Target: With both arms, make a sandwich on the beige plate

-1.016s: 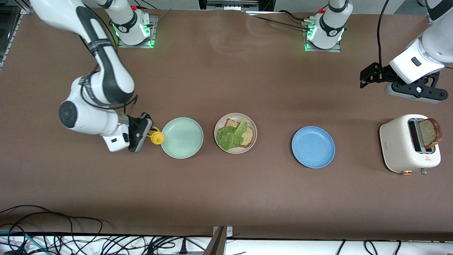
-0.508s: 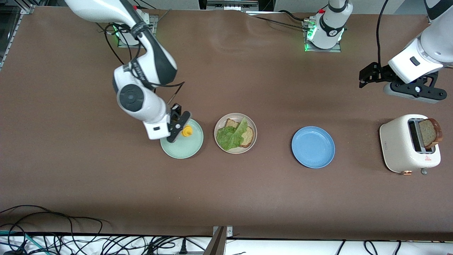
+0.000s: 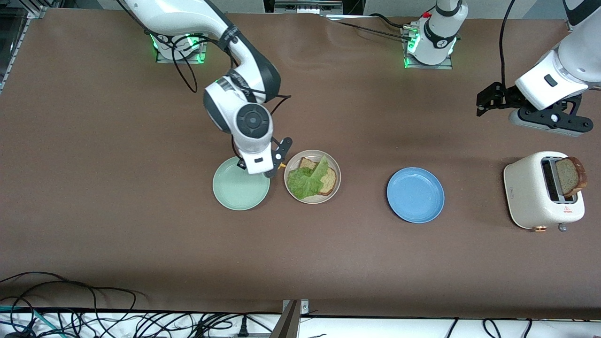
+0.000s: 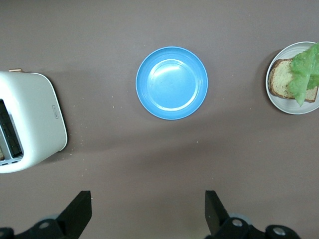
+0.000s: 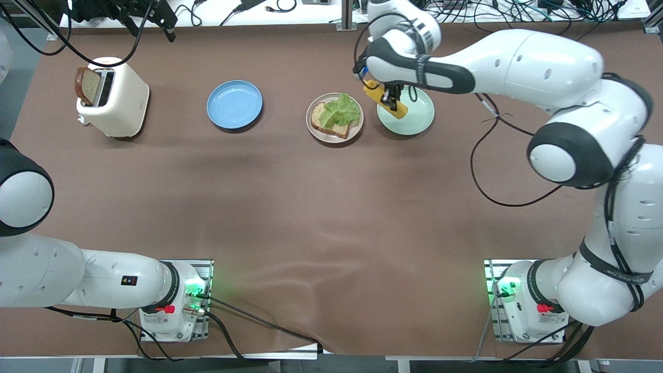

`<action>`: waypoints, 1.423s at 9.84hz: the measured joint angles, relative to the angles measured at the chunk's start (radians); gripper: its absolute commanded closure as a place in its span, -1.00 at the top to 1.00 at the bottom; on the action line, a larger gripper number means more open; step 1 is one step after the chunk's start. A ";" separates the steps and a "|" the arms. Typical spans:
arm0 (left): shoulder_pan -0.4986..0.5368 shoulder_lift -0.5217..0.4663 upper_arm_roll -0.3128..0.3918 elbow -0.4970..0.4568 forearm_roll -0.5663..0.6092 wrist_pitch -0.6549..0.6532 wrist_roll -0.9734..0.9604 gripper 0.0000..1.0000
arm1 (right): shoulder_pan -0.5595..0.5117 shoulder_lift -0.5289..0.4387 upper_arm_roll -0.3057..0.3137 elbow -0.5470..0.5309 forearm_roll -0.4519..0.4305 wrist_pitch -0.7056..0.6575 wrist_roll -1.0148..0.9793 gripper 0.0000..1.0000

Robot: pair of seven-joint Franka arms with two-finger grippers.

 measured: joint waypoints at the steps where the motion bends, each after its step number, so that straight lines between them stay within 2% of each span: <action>1: 0.000 0.000 0.000 0.000 0.000 0.000 0.000 1.00 | 0.024 0.034 0.000 0.038 -0.025 -0.027 0.021 -1.00; 4: 0.000 -0.001 0.001 0.000 0.000 0.000 0.000 1.00 | 0.092 0.124 -0.004 0.117 -0.081 -0.083 0.052 -1.00; 7: 0.001 -0.001 0.003 0.000 0.000 0.000 0.000 1.00 | 0.126 0.229 -0.007 0.266 -0.133 -0.216 0.058 -1.00; 14: 0.001 -0.001 0.005 0.000 0.000 0.000 0.000 1.00 | 0.154 0.274 -0.027 0.312 -0.153 -0.339 -0.044 -1.00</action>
